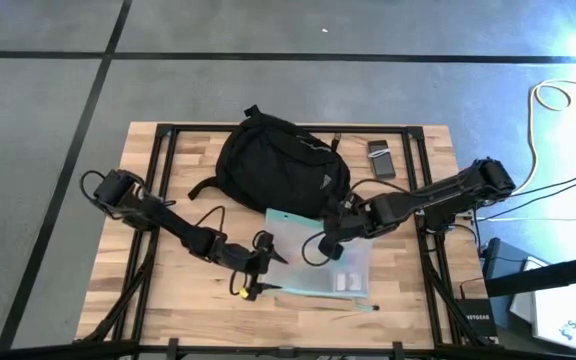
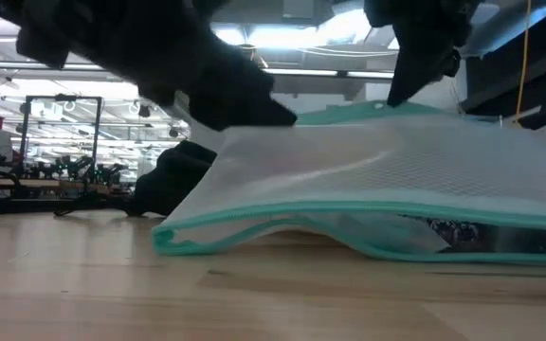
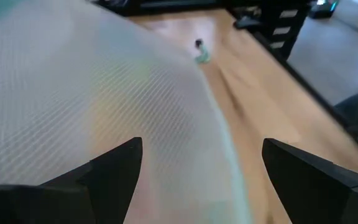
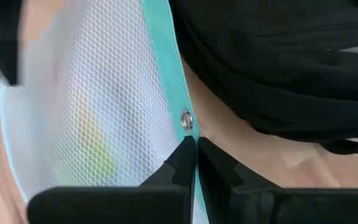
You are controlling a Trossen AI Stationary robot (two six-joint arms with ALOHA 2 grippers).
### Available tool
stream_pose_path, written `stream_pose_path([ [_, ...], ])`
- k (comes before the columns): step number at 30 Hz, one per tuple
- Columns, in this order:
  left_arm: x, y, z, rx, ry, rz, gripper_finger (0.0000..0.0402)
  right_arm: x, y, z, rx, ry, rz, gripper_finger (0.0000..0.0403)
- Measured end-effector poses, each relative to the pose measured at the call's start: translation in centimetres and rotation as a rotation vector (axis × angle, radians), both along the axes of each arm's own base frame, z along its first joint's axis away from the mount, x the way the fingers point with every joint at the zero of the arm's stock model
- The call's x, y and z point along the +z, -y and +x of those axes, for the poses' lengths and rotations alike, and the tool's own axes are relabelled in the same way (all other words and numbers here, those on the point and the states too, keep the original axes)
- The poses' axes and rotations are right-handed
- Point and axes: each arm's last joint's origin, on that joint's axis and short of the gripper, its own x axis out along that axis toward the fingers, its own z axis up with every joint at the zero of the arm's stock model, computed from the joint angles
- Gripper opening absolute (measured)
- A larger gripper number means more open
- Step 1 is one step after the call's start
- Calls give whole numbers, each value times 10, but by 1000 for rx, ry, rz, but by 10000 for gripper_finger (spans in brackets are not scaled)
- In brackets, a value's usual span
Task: Unpack backpack
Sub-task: Remove the items from the blue zip bag
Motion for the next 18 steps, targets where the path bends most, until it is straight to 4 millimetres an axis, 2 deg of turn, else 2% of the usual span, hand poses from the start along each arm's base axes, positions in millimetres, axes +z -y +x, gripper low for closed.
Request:
stream_pose_path([
  [8, 23, 1, -6, -17, 59, -7, 315, 41, 2, 2, -21, 49, -84, 0],
  [12, 22, 2, -7, -21, 51, 4, 315, 60, 2, 4, -24, 95, -87, 0],
  [15, 20, 3, -8, -23, 32, 12, 315, 64, 1, 6, -8, 118, -53, 0],
  [18, 18, 2, -9, -20, 15, 21, 315, 57, 0, 7, -13, 93, -58, 3],
])
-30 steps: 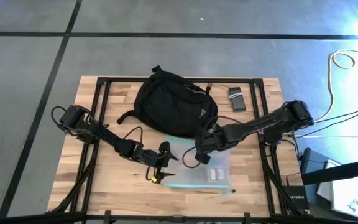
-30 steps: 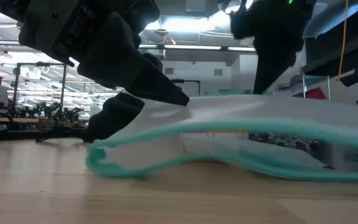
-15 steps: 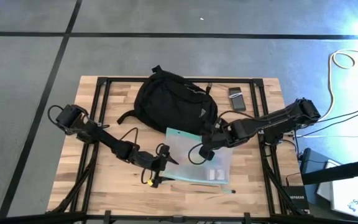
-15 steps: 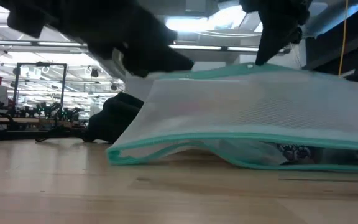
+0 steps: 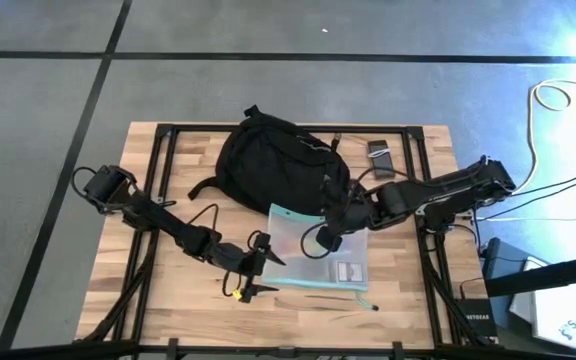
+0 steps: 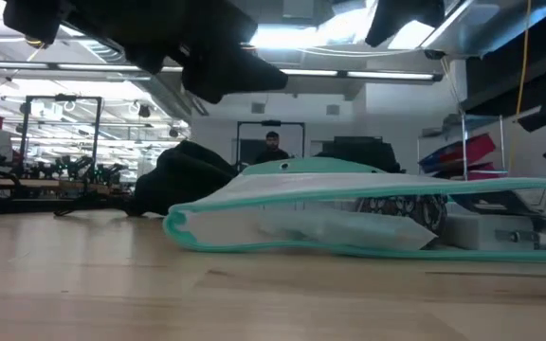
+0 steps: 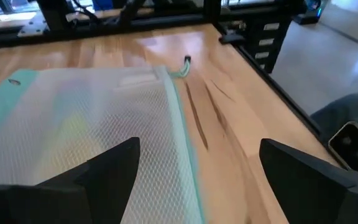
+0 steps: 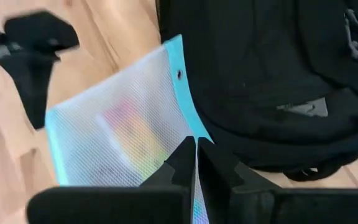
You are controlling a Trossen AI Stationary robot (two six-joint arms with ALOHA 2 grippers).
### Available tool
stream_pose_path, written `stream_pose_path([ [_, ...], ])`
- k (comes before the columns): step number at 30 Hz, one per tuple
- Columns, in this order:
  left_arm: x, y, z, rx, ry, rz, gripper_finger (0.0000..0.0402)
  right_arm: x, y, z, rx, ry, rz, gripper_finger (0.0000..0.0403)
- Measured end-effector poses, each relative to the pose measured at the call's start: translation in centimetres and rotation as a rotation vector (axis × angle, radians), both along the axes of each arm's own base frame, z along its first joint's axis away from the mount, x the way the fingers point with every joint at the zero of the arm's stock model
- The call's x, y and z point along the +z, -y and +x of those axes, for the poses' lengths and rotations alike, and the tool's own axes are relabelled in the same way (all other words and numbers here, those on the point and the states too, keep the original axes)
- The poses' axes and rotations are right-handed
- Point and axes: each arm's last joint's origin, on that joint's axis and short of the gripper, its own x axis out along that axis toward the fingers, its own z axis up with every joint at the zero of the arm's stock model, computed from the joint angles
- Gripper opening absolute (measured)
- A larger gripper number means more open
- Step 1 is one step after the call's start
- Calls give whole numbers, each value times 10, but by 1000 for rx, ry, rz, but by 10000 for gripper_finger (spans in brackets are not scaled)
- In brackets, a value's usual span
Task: Unpack backpack
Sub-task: Remove the items from the blue zip bag
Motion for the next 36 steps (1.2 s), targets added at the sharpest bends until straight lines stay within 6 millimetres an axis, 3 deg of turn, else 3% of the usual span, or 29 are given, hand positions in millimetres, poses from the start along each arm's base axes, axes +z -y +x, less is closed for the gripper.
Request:
stream_pose_path([
  [4, 0, 1, -1, 3, -3, -6, 315, -22, -2, 7, 3, -73, -17, 24],
  [7, 0, 2, -1, -2, 4, 5, 315, -38, -5, 17, 53, -139, -51, 61],
  [18, -1, 3, -2, -3, -13, 15, 315, -94, -9, 37, 89, -391, -187, 292],
  [22, -3, 3, -3, -3, -31, 22, 315, -106, -8, 41, 101, -433, -167, 351],
  [26, -4, 2, -3, -3, -37, 25, 315, -112, 2, 44, 48, -431, -97, 360],
  [36, -5, 2, -3, -1, -44, 28, 315, -145, 19, 34, 17, -458, -84, 309],
])
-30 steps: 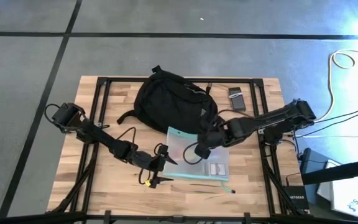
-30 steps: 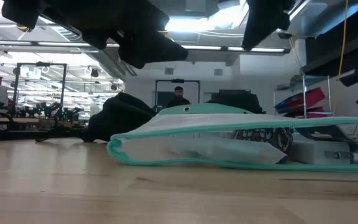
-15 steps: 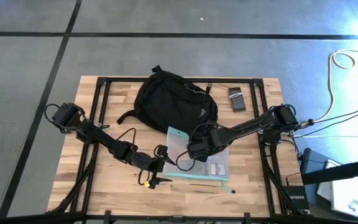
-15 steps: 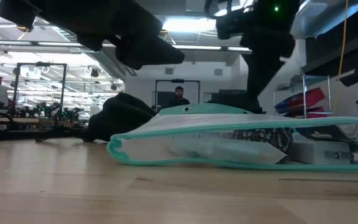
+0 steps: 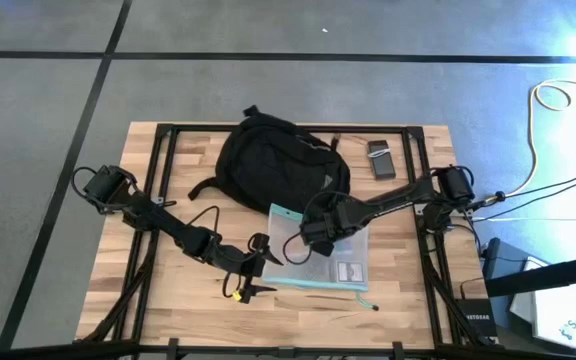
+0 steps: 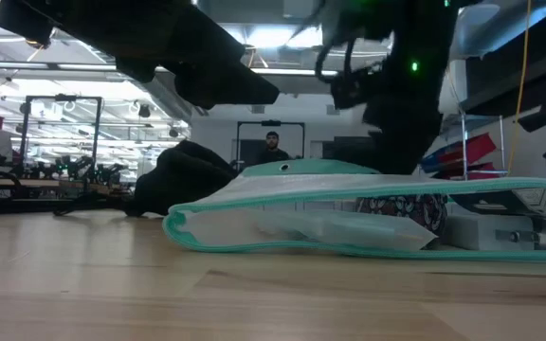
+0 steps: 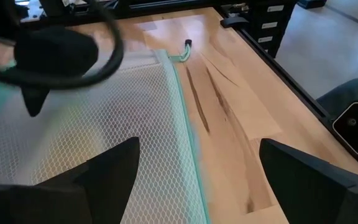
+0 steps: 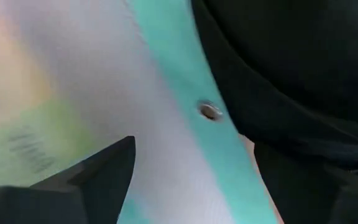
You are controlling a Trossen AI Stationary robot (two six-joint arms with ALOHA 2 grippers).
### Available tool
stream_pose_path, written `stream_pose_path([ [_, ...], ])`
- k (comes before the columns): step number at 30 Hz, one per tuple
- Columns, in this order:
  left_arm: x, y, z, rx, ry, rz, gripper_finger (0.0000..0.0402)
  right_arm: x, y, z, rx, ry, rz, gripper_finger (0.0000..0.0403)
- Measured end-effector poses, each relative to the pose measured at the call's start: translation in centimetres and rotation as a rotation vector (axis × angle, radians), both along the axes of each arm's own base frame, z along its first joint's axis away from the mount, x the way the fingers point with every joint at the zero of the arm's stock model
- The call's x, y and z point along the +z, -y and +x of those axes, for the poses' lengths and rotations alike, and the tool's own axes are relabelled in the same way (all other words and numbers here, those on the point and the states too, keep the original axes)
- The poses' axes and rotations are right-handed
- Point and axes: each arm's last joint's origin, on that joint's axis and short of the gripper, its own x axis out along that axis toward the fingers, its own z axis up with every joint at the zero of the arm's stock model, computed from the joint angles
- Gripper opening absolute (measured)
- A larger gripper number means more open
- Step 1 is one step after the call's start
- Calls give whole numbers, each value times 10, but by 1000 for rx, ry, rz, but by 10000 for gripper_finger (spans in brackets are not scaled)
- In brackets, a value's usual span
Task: Unpack backpack
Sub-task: Remove the items from the blue zip bag
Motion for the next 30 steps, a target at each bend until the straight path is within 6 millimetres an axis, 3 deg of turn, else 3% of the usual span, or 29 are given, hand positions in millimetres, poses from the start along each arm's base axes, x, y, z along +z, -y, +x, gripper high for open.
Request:
stream_pose_path([
  [6, 0, 0, 0, 1, 1, 0, 315, -9, 8, 3, -24, 73, -38, 308],
  [11, 0, 0, 0, 7, 2, 2, 315, -23, 16, 8, -1, 157, 77, 306],
  [17, 0, 0, 0, 7, 1, 3, 315, -34, 22, 4, -15, 173, 102, 274],
  [22, 0, 0, 0, 7, 1, 3, 315, -39, 21, 4, 3, 152, 144, 200],
  [30, 0, 0, 0, 7, 0, 3, 315, -35, 19, 9, 62, 190, 183, 16],
])
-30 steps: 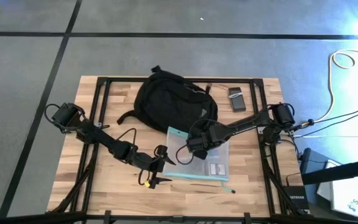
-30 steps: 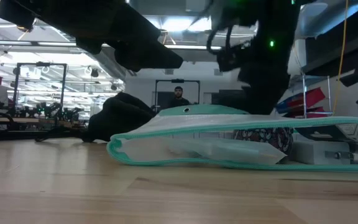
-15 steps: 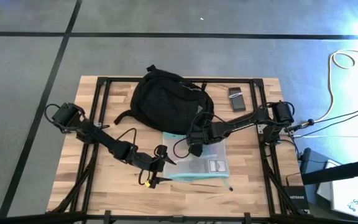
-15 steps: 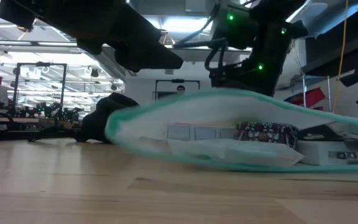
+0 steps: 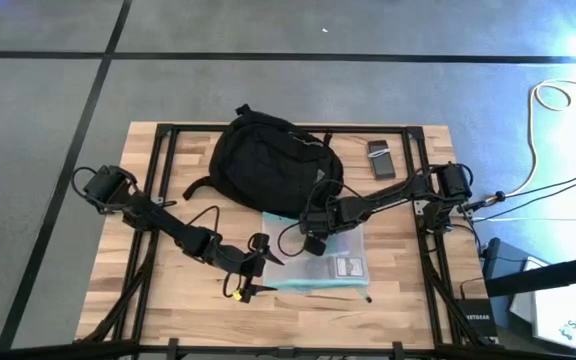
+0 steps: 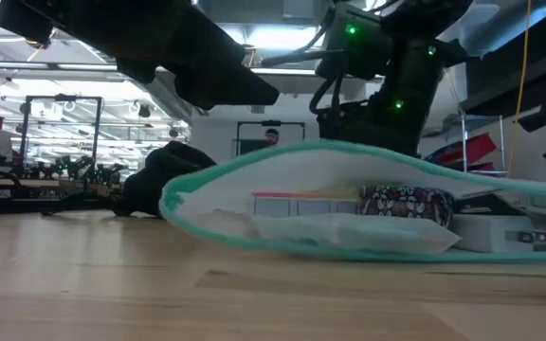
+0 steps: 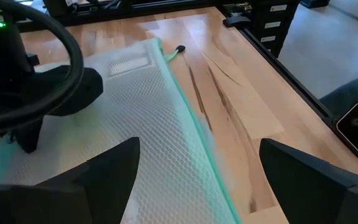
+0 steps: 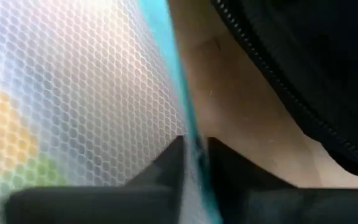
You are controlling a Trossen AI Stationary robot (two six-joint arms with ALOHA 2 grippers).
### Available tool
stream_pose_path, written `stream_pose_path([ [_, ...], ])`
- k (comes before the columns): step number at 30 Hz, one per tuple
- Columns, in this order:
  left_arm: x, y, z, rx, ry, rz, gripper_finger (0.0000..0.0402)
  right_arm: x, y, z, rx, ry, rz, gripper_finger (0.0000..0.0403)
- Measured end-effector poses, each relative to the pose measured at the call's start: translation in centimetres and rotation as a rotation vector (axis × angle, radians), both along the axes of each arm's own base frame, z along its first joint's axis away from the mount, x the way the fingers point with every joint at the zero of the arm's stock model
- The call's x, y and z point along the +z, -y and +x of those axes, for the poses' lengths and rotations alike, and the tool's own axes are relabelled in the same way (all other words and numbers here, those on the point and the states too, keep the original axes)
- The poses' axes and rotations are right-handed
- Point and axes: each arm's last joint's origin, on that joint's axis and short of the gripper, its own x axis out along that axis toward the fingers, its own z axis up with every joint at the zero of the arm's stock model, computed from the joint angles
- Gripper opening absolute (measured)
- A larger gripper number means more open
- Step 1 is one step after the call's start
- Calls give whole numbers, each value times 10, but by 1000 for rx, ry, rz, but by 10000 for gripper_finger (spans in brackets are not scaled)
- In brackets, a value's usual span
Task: Unpack backpack
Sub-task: Remove the items from the blue zip bag
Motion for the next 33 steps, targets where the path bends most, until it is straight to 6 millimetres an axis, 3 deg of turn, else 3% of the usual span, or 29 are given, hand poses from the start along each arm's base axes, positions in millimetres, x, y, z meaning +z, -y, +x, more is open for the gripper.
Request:
stream_pose_path([
  [6, 0, 0, 0, 0, -5, 2, 315, 20, 0, 2, 1, -1, -4, 4],
  [18, -1, 0, 0, 10, -7, -7, 315, 89, -8, -5, -6, 83, -92, 0],
  [27, -1, 0, 0, 12, -7, -6, 315, 123, -21, -8, -7, 71, -176, 0],
  [33, -1, 0, 0, 14, -7, -11, 315, 134, -21, -7, -15, 94, -211, 0],
])
